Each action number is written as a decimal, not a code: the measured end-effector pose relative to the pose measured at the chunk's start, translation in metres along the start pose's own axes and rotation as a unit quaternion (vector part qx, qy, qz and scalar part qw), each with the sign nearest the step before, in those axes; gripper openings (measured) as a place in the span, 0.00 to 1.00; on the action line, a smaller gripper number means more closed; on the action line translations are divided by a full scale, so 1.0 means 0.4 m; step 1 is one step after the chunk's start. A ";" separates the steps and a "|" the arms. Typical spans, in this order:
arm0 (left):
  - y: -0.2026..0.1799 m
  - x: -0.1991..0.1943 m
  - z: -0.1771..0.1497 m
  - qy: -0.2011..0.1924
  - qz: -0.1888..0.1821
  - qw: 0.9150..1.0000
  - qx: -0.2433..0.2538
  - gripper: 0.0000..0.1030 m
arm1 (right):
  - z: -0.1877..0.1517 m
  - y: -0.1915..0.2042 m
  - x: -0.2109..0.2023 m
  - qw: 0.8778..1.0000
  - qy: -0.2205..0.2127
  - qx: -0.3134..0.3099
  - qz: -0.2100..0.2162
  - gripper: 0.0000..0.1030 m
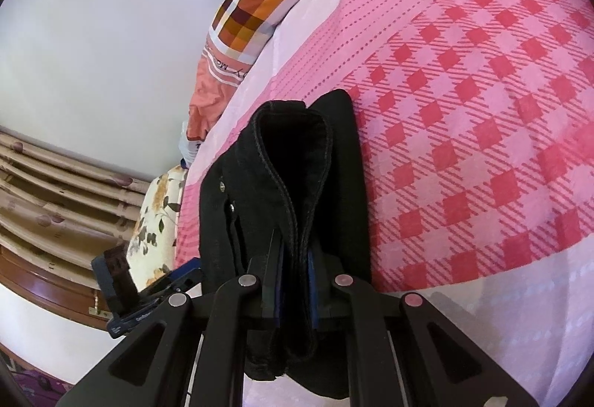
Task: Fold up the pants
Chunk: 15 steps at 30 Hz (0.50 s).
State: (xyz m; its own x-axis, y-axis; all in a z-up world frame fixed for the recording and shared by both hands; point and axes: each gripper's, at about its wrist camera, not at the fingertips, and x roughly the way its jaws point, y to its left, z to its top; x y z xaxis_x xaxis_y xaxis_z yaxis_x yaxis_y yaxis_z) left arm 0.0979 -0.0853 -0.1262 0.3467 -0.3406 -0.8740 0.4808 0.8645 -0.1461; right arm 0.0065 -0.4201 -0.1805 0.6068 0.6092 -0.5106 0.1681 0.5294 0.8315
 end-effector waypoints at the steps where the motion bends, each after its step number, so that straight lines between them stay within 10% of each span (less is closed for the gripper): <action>1: -0.003 0.001 0.001 -0.002 0.007 1.000 0.004 0.73 | 0.001 -0.006 0.003 1.000 0.000 0.003 0.001 0.09; 15: -0.022 0.014 0.011 -0.008 0.047 0.998 0.029 0.76 | 0.001 -0.023 0.008 1.000 -0.002 0.012 0.003 0.10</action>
State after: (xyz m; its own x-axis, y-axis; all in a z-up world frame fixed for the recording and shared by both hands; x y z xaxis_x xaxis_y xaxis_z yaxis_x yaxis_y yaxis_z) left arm 0.0990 -0.0965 -0.1277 0.4045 -0.2657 -0.8751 0.4915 0.8701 -0.0370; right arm 0.0073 -0.4232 -0.1897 0.6112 0.6102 -0.5040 0.1825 0.5110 0.8400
